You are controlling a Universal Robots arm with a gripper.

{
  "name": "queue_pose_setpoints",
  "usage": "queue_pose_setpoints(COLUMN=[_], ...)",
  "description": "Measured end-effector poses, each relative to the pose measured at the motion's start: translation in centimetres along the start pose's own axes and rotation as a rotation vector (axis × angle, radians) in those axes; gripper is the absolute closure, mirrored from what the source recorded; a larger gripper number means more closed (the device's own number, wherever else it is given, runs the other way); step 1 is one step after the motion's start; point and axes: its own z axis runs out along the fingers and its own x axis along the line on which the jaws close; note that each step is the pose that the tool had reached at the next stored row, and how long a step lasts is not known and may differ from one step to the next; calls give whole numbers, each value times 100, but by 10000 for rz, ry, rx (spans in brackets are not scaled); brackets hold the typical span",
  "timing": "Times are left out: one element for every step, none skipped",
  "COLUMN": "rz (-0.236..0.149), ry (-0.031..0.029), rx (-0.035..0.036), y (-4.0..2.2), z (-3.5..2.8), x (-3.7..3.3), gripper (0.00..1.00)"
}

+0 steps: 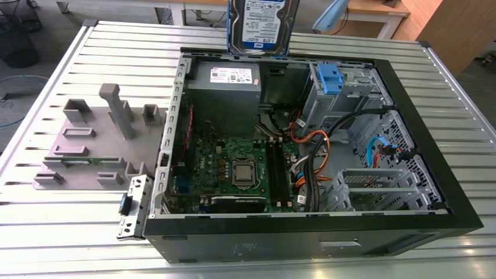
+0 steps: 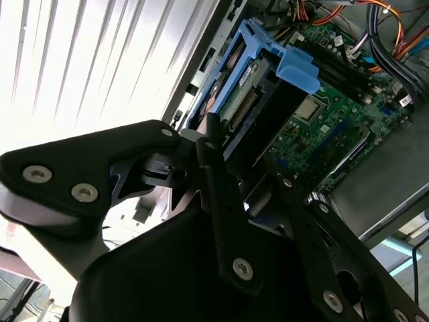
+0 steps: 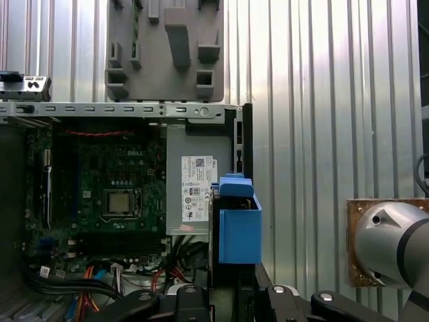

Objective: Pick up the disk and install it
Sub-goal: 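Pick up the disk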

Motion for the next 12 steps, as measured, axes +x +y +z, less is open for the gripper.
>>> queue_pose_setpoints(rz=[0, 1, 0, 1, 0, 0, 1, 1, 0, 0, 1, 0], ry=[0, 1, 0, -1, 1, 1, 1, 0, 0, 0, 1, 0], rx=[0, 0, 0, 0, -1, -1, -1, 0, -1, 0, -1, 0], y=[0, -1, -1, -1, -2, -2, -2, -3, -3, -4, -4, -5], z=[-1, -2, -2, -3, -5, -6, -7, -8, -10, -11, -12, -14], x=[13, 25, 38, 52, 68, 87, 108, 128, 149, 170, 189, 210], gripper=[65, 65, 65, 65, 65, 65, 65, 65, 65, 65, 65, 65])
